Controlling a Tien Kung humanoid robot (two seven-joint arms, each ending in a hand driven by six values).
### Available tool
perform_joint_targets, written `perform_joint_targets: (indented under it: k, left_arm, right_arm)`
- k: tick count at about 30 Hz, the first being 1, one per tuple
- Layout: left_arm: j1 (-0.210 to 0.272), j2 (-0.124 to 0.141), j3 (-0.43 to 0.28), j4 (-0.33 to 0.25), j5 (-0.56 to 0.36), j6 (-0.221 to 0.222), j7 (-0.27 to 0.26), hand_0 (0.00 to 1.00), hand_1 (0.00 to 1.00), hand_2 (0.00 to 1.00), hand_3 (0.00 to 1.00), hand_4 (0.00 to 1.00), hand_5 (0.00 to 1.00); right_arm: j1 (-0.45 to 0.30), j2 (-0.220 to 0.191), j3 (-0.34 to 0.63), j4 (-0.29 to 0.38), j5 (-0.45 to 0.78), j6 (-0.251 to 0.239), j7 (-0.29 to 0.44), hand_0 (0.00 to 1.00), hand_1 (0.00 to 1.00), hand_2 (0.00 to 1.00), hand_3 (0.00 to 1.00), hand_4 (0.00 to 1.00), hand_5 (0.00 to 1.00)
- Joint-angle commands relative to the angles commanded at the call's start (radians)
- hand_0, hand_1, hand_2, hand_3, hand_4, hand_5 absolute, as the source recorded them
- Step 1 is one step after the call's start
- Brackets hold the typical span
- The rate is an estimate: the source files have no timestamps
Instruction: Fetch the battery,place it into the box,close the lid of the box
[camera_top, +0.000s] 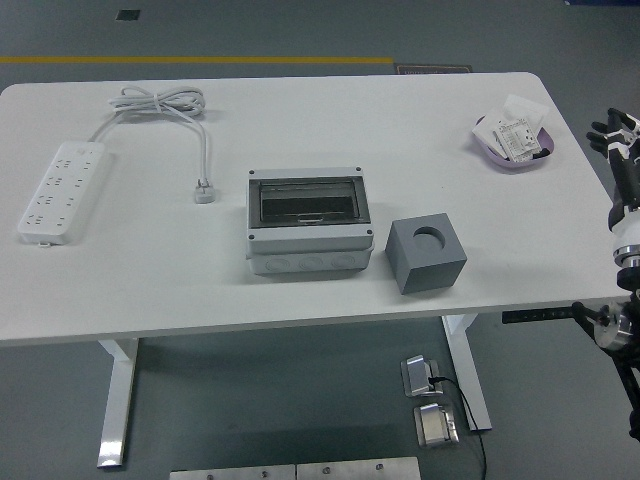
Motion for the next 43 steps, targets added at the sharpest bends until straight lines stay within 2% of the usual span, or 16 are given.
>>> perform_joint_targets:
  k: [43]
  left_arm:
    - [0.004, -0.009, 0.035, 0.002, -0.044, -0.003, 0.007, 0.61, 0.691, 0.621, 0.647, 0.695, 0.14]
  right_arm:
    - [0.019, 0.004, -0.056, -0.008, 0.037, 0.026, 0.022, 0.73, 0.622, 0.622, 0.681, 0.736, 0.579]
